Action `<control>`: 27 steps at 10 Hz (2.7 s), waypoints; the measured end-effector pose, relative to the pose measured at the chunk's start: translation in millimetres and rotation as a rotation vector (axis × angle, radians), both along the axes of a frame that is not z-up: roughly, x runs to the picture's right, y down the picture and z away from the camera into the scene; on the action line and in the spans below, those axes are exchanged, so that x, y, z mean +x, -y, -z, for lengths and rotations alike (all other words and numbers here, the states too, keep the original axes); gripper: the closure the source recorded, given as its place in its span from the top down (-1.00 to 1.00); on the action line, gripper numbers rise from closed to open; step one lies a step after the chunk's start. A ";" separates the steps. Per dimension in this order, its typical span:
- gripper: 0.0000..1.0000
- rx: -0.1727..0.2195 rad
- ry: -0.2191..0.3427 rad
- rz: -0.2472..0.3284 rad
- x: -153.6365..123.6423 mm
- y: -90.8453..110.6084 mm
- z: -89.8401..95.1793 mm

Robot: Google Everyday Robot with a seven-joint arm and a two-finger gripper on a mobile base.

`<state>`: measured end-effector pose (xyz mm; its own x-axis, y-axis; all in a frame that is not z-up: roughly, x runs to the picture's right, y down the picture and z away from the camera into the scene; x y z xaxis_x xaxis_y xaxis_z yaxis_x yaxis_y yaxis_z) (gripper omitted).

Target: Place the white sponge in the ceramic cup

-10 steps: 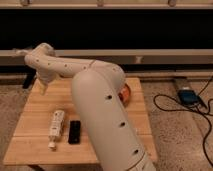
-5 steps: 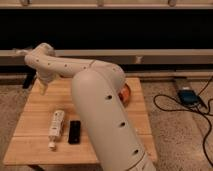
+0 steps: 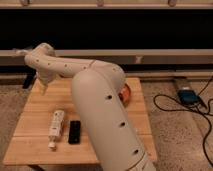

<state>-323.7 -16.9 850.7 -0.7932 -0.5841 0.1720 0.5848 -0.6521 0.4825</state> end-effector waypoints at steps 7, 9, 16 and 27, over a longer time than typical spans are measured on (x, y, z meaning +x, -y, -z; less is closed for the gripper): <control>0.60 0.000 0.000 0.000 0.0 0.1 0.0; 0.60 -0.005 -0.018 -0.001 2.9 1.3 -0.2; 0.60 -0.087 -0.195 -0.110 106.9 -45.5 53.9; 0.60 -0.286 -0.476 -0.461 341.1 -192.0 99.0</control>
<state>17.4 175.0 751.7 -0.2783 -0.7216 0.6339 0.9592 -0.1747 0.2223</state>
